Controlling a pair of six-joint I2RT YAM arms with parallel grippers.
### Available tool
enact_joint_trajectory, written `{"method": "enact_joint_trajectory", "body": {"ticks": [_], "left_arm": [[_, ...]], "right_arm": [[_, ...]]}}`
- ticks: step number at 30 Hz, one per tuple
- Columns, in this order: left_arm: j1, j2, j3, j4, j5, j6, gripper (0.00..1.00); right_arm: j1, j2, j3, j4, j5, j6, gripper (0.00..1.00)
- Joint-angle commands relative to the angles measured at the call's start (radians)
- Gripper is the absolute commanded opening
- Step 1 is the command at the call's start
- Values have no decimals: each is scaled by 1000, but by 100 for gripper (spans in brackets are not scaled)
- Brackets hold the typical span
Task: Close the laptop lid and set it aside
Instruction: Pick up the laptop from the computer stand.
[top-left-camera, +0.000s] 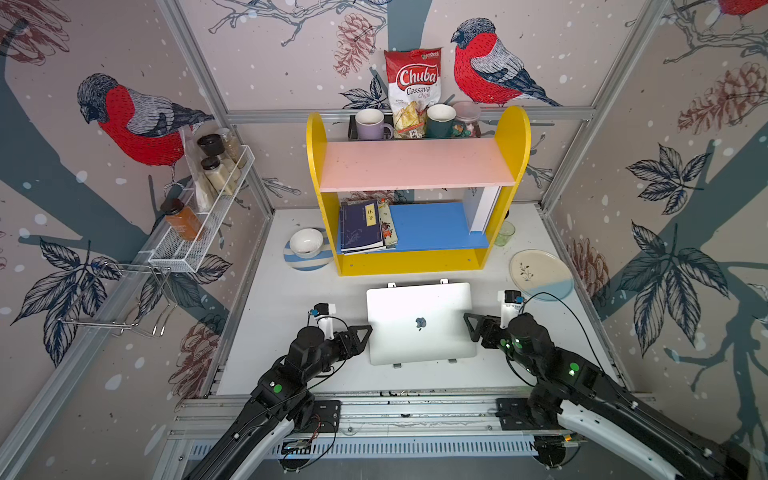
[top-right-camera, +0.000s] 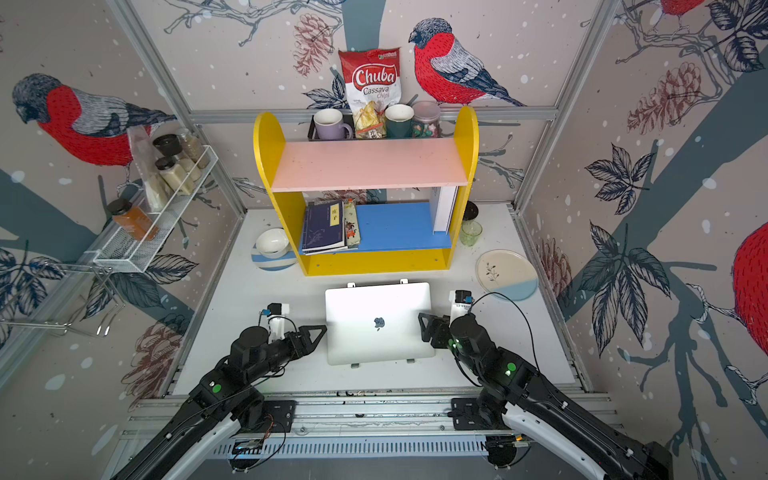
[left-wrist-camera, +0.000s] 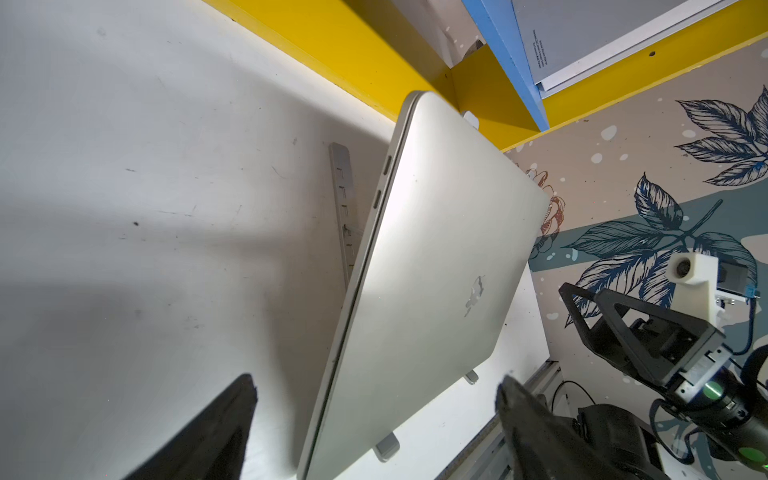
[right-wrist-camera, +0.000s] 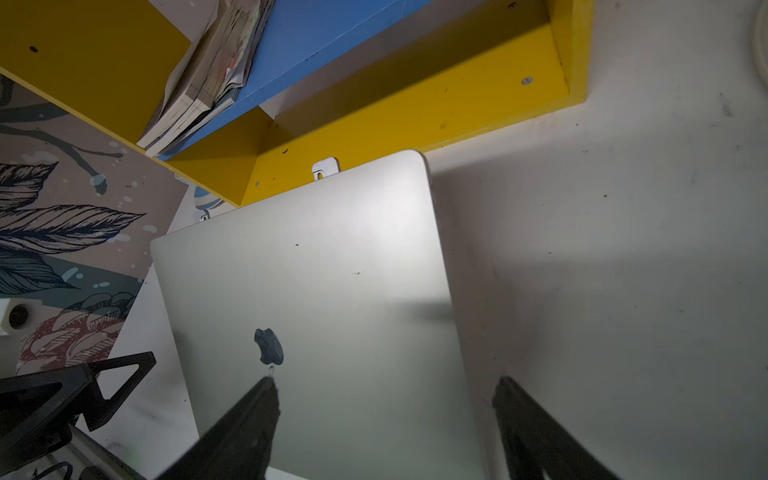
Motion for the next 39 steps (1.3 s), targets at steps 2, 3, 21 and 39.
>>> {"method": "enact_joint_trajectory", "body": {"ticks": [2,3,21,39], "left_arm": [[-47,-26,-88,182,-98,-15,88],[-63,-26,-112,212,-114,-12,87],[-121,148,-148,294,-145,146,82],[-138,447,-121,578,-33,154,76]], "right_arm": [[-113,-46,-65,27,-163,-2,79],[-147,-38,-89,62,-215,9,77],[-342,77,-247,290,-505,13,60],[-364,328,-251,510,-617,-11,53]]}}
